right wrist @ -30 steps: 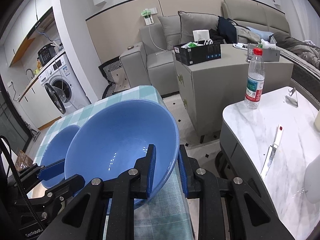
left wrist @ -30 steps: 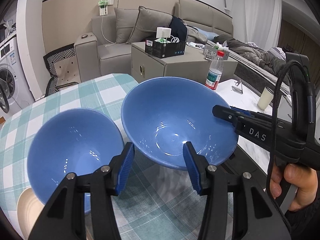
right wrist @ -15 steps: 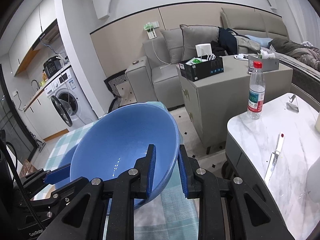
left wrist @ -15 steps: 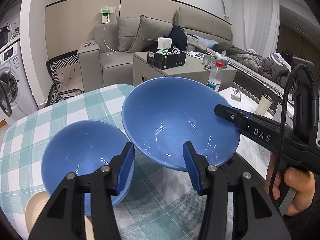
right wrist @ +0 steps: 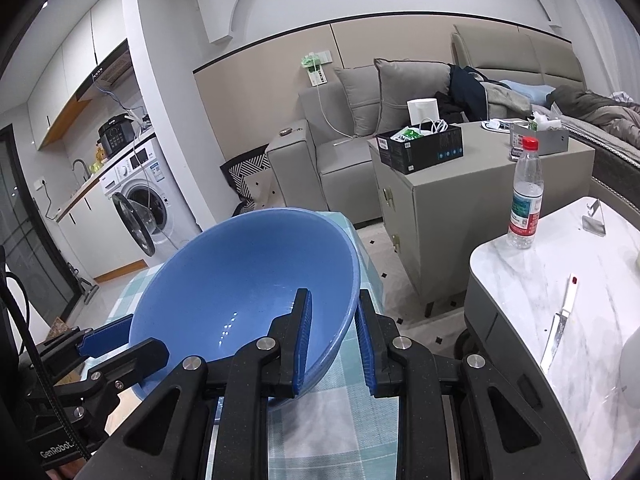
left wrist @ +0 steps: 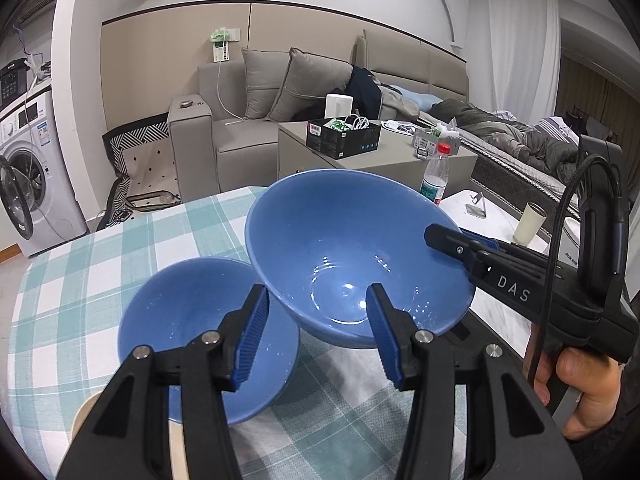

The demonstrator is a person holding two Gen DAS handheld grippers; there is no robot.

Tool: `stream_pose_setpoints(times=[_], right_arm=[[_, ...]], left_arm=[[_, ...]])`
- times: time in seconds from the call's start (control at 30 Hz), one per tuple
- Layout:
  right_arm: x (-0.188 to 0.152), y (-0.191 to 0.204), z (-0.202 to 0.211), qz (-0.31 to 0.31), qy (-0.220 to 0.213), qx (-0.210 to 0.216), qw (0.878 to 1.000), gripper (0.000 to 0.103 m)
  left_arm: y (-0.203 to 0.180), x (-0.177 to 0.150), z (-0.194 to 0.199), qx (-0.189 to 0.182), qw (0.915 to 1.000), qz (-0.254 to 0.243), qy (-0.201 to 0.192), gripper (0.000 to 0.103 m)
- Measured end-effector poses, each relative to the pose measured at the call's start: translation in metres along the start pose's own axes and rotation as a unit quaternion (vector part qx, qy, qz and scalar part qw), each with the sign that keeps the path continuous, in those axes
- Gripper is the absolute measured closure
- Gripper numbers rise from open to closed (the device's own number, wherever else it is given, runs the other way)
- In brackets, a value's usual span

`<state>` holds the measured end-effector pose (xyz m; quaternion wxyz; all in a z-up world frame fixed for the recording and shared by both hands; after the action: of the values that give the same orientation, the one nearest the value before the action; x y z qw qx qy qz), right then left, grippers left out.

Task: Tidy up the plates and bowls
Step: 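Lift the blue bowl with both grippers toward the nested bowls, then lower the held blue bowl over the nested blue bowls with both grippers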

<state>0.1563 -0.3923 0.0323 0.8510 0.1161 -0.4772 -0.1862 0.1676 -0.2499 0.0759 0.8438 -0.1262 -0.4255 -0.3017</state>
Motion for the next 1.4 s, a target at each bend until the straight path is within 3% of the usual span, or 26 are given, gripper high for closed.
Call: stream_pose_setpoints(times=[1.4], right_arm=[[-0.038,0.085,-0.012,0.057,-0.002,0.043,0.997,0.079]], left_arm=[[0.063,-0.03,0.038,0.061,0.9974,0.039,-0.01,0.053]])
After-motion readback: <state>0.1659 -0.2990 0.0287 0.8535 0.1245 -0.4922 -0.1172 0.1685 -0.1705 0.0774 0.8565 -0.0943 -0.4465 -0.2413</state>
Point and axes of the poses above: each gripper's, at about its wrist camera, not at the fingertips, and z roughly against the way its jaws point, y to its left, x to its top, the point moved 2 cm from there along -z, roughly the way its jaws point, and after that the axes turned 11 degrees about -z, right-handed, at the moved point
